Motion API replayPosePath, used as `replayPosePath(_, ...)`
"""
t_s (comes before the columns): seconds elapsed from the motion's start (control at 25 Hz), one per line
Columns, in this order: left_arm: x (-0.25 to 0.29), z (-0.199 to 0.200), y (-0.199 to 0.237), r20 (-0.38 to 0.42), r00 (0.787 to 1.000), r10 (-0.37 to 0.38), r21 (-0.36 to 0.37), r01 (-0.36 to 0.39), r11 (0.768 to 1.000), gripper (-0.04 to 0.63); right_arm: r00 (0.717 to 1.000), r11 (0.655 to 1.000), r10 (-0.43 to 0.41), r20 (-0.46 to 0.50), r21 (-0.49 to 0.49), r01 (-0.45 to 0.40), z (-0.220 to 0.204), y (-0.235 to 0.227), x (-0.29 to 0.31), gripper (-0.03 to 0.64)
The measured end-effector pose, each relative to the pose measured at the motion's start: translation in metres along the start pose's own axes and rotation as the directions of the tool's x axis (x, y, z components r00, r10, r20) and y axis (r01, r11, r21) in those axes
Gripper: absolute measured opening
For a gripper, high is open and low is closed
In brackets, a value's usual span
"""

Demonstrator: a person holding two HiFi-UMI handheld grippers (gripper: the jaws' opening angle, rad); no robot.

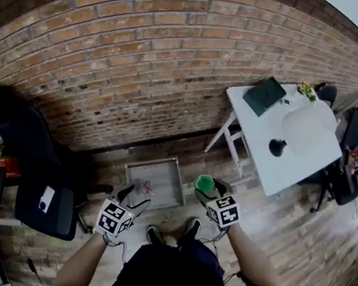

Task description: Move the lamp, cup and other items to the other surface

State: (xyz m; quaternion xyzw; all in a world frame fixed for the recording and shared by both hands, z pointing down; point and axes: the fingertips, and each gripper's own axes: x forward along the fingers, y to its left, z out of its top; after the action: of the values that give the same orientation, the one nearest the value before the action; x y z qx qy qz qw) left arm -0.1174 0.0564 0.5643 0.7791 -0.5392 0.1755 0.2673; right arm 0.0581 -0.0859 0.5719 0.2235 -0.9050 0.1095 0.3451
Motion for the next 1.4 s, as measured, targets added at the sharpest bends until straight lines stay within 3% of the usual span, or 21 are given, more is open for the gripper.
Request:
replayPosePath(0.36, 0.024, 0.041, -0.038, 0.031, 0.996, -0.08, 0.077, 0.078, 0.994, 0.313, 0.979, 0.975, -0.202, 0.015, 0.101, 0.2, -0.012, -0.097, -0.078, 0.305)
replayPosePath(0.6, 0.043, 0.046, -0.05, 0.023, 0.997, -0.076, 0.061, 0.075, 0.995, 0.313, 0.957, 0.946, -0.291, 0.01, 0.152, 0.286, -0.029, -0.162, -0.116, 0.305)
replayPosePath(1.08, 0.11, 0.096, -0.121, 0.034, 0.999, -0.03, 0.071, 0.027, 0.997, 0.307, 0.94, 0.917, -0.341, 0.01, 0.221, 0.331, -0.08, -0.299, -0.182, 0.305)
replayPosePath(1.4, 0.148, 0.103, -0.173, -0.013, 1.0, 0.016, 0.052, -0.015, 0.999, 0.304, 0.925, 0.891, -0.378, 0.034, 0.282, 0.354, -0.107, -0.407, -0.208, 0.307)
